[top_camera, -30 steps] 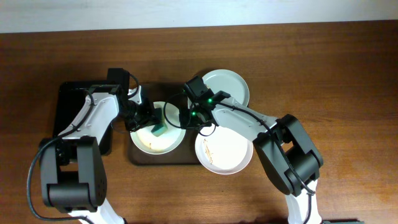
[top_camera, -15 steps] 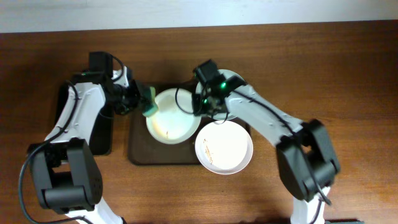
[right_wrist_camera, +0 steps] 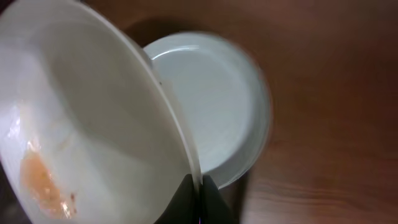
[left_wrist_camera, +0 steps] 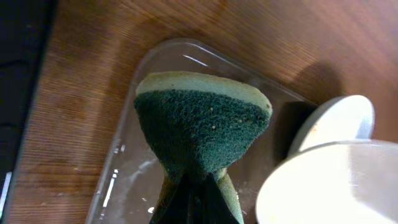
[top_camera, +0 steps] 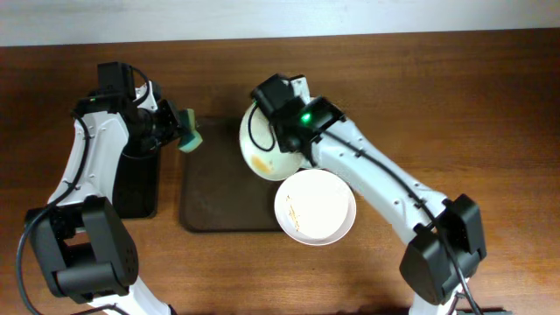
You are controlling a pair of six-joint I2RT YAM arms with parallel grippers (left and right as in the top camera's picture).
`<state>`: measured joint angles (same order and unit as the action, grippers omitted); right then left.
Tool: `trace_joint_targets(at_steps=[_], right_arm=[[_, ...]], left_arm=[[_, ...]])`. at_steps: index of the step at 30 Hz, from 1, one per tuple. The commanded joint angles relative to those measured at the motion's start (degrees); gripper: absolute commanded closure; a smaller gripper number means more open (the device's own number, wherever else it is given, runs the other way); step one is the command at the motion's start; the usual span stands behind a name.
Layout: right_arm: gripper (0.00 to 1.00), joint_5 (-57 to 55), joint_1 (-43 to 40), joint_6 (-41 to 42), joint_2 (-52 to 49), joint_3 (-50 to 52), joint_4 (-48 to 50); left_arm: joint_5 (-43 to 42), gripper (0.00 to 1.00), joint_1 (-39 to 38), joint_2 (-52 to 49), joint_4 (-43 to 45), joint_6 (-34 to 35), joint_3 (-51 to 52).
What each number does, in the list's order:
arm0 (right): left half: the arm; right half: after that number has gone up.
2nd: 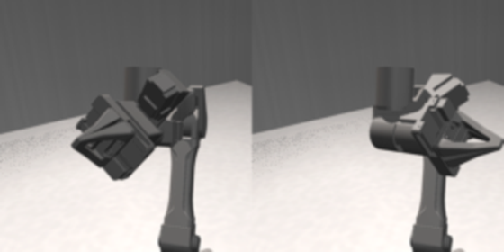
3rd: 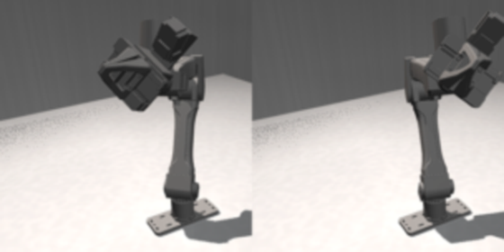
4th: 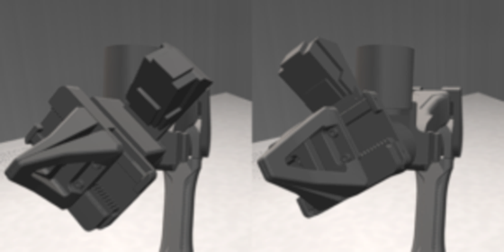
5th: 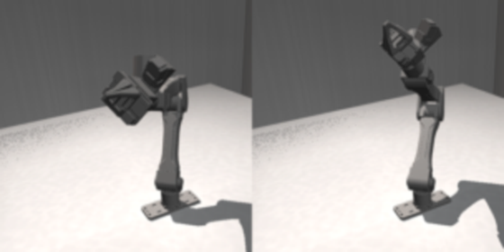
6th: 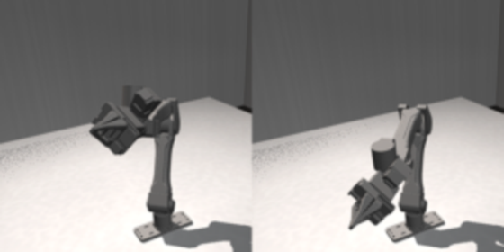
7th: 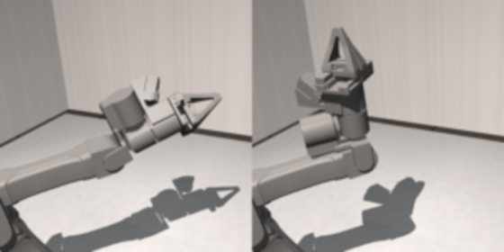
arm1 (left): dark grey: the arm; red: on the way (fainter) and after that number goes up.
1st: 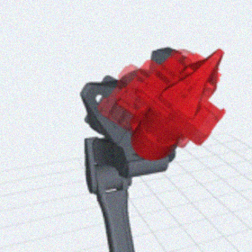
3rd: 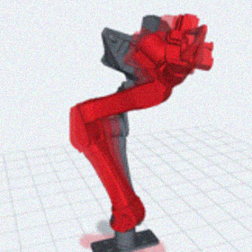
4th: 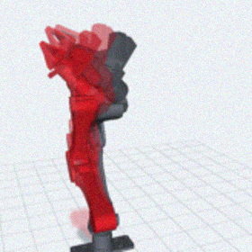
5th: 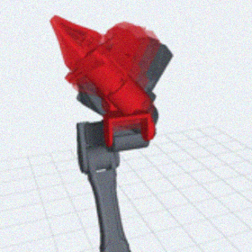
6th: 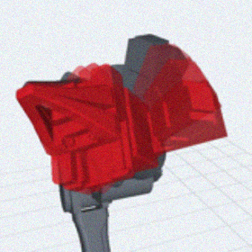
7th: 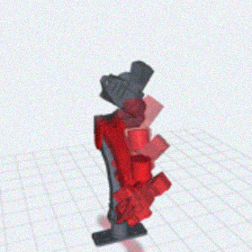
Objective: Clean dirty plates on tray and stack at the side
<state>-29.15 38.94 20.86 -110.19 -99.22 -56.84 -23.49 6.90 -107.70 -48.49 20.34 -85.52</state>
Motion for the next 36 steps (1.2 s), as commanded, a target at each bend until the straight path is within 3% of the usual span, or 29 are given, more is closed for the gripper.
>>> trace_joint_targets(at_steps=[1,6,13,22,25,31,36], right_arm=[[0.96,-18.8,5.8,1.6,0.4,-1.3,0.5],[0.96,-30.5,10.7,8.1,0.2,-1.3,0.7],[0.96,-46.1,15.9,10.7,0.2,-1.3,1.8],[0.96,-53.8,20.3,17.6,0.2,-1.3,1.8],[0.96,-46.5,18.9,17.6,0.2,-1.3,1.8],[0.96,-6.7,8.6,22.1,0.1,-0.9,2.5],[0.96,14.7,2.0,22.0,-1.7,3.0,8.7]], left_arm=[[3.6,0.99,-0.9,-0.3,0.2,-1.1,-1.2],[3.8,0.99,-1.0,-0.3,0.2,-1.1,-1.2],[3.8,0.99,-1.0,-0.3,0.4,-1.1,-1.2],[3.9,0.99,-1.0,-0.3,0.4,-1.1,-1.2],[3.9,0.99,-1.0,-0.3,0.4,-1.1,-1.2],[3.8,0.99,-1.0,-0.3,-0.3,-1.1,-1.2],[3.8,0.99,-1.2,-0.3,-1.9,-1.2,-1.2]])
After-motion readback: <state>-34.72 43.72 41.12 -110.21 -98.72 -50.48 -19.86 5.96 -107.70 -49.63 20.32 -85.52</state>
